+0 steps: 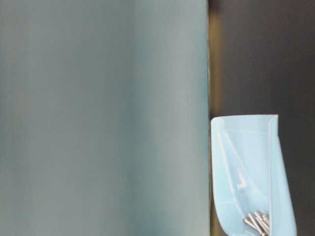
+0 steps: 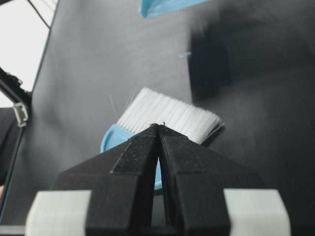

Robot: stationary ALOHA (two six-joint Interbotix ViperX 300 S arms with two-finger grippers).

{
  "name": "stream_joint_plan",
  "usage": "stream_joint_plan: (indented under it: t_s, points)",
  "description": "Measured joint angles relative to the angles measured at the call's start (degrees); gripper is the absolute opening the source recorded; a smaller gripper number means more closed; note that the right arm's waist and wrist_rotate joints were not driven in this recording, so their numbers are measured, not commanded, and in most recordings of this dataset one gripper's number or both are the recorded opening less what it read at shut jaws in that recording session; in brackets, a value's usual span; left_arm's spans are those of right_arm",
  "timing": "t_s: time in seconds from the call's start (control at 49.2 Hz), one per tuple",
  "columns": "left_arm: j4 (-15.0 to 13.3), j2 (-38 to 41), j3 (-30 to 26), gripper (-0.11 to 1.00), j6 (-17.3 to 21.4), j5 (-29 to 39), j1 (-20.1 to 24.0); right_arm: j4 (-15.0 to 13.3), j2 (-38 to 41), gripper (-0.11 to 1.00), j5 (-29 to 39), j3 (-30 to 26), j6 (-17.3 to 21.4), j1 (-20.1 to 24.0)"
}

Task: Hold the dustpan with the left arm, while a human hand uses a hand brush to gather screws into the dustpan.
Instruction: 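Keep holding the dustpan with the screws in it using the left gripper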

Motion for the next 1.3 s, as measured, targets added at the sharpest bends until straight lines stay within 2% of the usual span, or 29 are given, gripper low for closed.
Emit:
stream_joint_plan:
  t_s: [1.301]
  points:
    - [-0.1, 0.0, 0.1, 0.3, -0.4, 4.9, -2.5, 0.0, 0.0, 0.0, 0.0, 0.0, 0.0, 0.0]
